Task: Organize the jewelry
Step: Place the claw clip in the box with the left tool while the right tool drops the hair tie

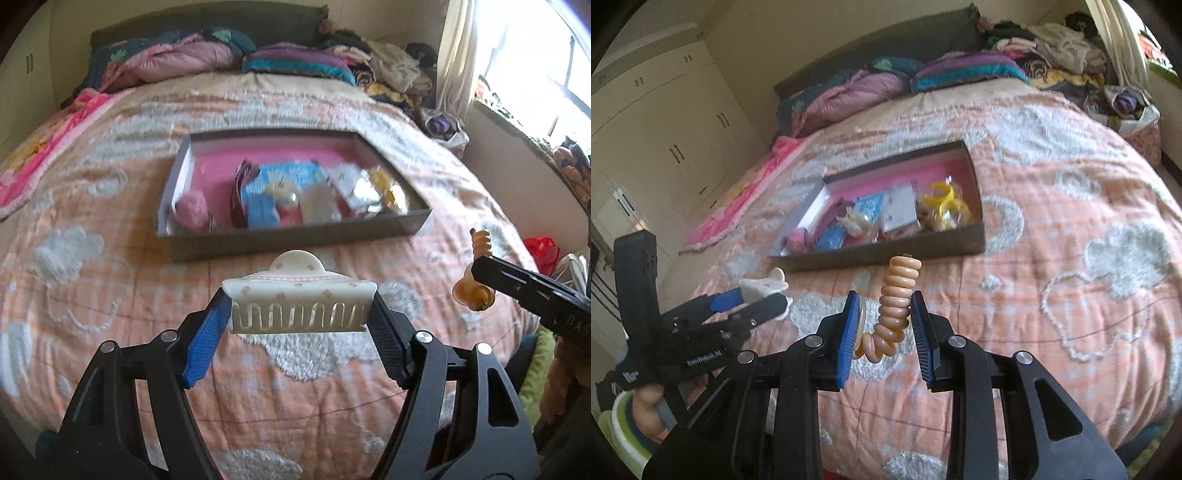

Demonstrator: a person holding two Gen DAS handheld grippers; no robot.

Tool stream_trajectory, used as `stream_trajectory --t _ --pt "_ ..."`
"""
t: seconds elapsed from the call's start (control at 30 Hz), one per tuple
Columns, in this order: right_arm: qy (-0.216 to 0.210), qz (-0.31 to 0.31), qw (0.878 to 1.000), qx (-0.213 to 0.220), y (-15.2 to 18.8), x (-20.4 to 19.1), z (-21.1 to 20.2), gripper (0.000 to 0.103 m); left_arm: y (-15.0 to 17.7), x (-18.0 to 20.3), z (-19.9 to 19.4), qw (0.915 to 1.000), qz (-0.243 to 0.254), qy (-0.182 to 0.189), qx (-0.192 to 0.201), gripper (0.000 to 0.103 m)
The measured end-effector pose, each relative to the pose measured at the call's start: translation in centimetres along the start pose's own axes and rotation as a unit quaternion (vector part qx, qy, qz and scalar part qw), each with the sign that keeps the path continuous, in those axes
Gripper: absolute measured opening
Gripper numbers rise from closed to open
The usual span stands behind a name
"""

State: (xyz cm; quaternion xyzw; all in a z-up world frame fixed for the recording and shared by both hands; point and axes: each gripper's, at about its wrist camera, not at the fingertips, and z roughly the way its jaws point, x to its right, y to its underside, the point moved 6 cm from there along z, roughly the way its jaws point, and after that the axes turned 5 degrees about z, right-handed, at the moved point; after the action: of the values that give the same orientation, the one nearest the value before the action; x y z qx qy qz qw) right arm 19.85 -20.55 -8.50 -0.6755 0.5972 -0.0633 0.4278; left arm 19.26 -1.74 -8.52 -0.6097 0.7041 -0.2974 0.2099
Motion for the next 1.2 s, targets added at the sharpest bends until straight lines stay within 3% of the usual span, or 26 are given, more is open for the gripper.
stream_trajectory --t 0.6,0.93,1.2 --pt "-0.011 -0.056 0.994 0.091 -6.7 -2.4 -5.7 0.028 -7.3 0.1 -2.2 0.9983 0.002 0.002 0.058 0.065" --pt "-0.003 -0.074 0.990 0.116 -11.3 -2.7 -5.6 0.028 -10.5 0.2 -1.2 0.9977 0.016 -0.006 0.066 0.065" --pt "0.000 -0.080 0.990 0.113 -13.7 -2.6 -3.4 0.028 -11.4 -0.3 1.1 0.9986 0.013 -0.006 0.052 0.065"
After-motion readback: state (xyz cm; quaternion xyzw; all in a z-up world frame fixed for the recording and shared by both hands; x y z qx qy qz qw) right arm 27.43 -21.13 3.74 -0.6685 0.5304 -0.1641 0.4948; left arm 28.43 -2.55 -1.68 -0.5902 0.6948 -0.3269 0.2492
